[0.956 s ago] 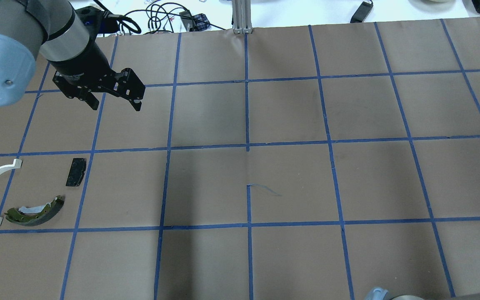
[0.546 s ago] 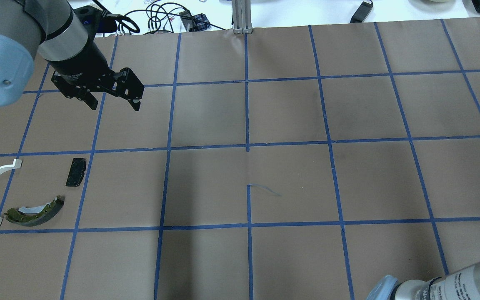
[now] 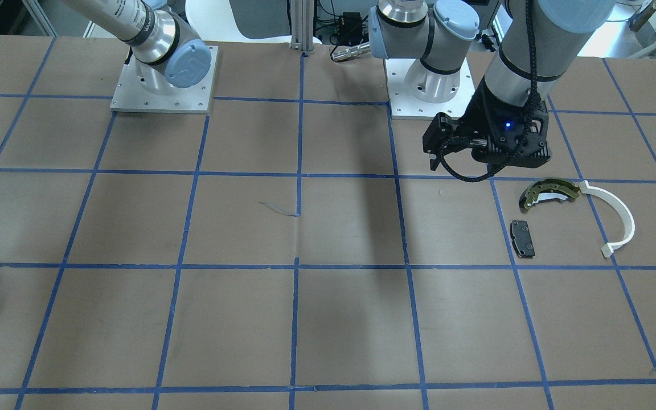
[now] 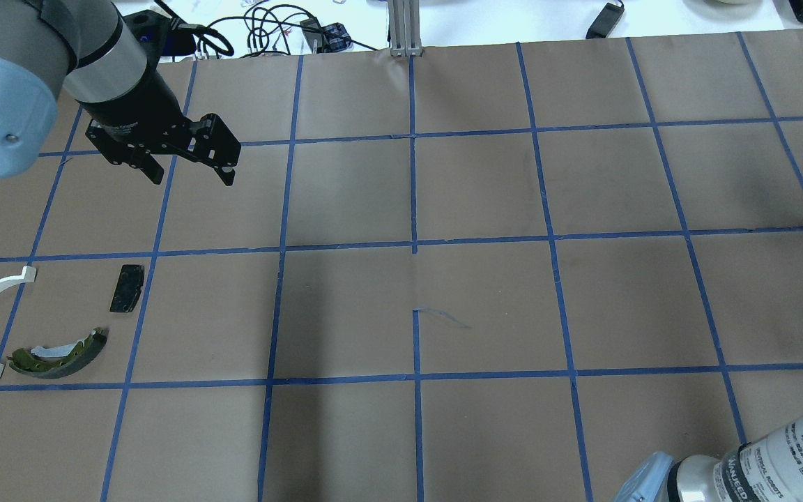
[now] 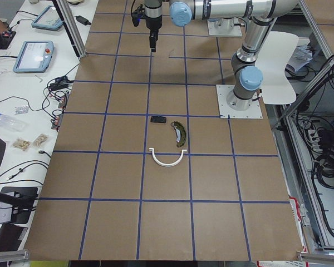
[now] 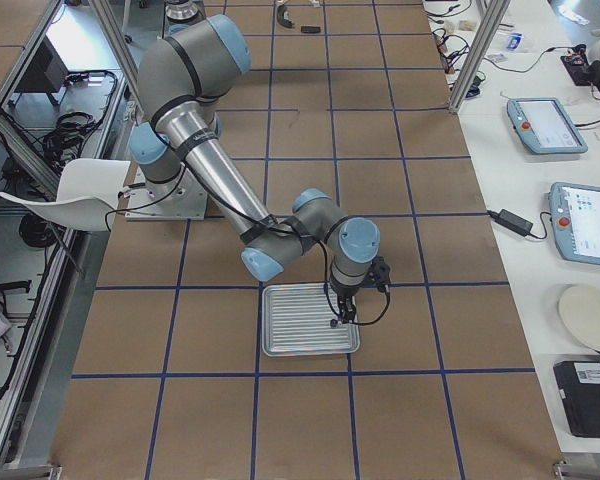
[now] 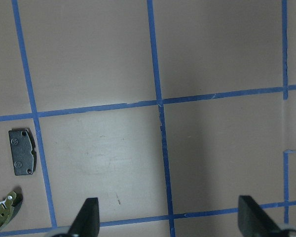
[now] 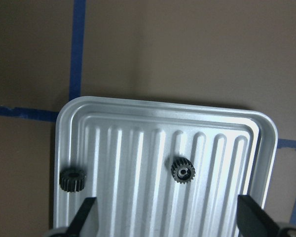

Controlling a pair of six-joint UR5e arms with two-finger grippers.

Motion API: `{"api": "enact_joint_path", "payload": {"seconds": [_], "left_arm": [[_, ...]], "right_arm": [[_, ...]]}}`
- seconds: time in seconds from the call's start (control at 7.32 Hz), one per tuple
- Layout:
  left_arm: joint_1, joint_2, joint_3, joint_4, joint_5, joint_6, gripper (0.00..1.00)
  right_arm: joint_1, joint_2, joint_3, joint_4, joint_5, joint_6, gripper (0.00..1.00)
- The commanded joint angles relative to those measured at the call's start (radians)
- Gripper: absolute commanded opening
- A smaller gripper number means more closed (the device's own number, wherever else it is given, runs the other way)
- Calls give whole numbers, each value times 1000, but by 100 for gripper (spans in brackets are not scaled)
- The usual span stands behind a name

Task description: Place bearing gear from tray to pile

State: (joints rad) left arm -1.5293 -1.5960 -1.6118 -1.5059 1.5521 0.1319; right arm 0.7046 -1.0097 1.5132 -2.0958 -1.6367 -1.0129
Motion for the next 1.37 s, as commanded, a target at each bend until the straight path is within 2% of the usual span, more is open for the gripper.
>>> {"api": "enact_joint_path", "payload": {"seconds": [0.0,0.14,0.55,0.82,0.96,1.23], "left_arm": [[0,2,0,1,-1,0,100],[0,2,1,1,-7,-2,100],[1,-1,1,3,-3,-2,100],[0,2,1,3,-1,0,100],[0,-1,1,3,-3,0,100],[0,-1,0,3,-6,-2,100]], "right_arm": [[-17,74,-16,-15,1,-16,95],[-19,78,-24,-15,0,-16,86],[-19,86,-13,-13,-14,-18,72],[-19,91,-19,-12,-12,-44,41],[-19,91,-24,-12,-11,-46,35],[-19,94,-27,-27,-12,-46,32]]}}
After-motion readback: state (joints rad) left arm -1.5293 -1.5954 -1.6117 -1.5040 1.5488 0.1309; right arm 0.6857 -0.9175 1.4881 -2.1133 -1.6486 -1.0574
